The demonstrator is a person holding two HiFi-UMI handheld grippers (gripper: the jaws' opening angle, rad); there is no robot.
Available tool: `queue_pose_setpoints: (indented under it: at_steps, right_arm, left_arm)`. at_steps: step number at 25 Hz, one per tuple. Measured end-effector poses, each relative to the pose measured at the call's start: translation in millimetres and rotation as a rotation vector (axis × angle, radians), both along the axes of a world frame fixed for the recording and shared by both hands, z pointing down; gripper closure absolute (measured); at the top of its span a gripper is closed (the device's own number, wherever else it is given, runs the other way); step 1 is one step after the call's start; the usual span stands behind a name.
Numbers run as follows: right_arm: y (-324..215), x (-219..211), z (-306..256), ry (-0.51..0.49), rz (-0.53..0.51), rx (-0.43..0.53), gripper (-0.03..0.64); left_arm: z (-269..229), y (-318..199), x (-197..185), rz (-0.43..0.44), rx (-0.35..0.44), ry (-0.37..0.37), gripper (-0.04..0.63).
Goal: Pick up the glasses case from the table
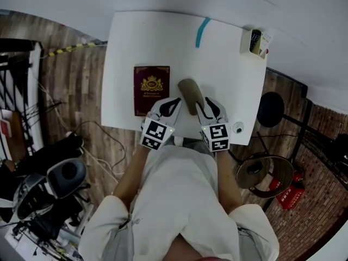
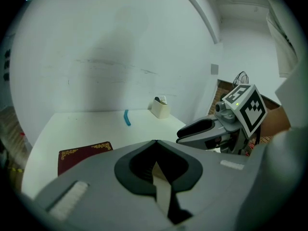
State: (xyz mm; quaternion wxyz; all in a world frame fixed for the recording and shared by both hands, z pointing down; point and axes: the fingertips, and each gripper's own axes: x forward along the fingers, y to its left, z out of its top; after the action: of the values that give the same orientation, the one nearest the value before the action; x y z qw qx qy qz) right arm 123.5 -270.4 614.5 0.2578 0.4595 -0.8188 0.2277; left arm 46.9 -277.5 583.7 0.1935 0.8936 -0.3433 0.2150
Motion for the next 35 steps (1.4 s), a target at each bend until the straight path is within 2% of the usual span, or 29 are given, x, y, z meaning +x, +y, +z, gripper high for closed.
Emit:
queue_pose_setpoints:
  at_steps: [10,24,35]
  right_arm:
    - [-3.5,-18.0,42.2,0.052,-0.078,-0.111,0.327]
    - [-8.2,-28.9,73.3,0.109,-0.100,-0.175,0.241]
    - [-12.5,-32.9,90.1,0.122,-0.085,-0.206,0.218]
  left_arm:
    - [24.9,-4.1,-3.0,-0.024,-0.051,-0.012,0.577]
    - [42.0,-3.4,-13.0,-0.038,-0.092,-0.023,0.577]
    - [43.0,-2.7,-17.3,-0.035,-0.098,-0.023,0.577]
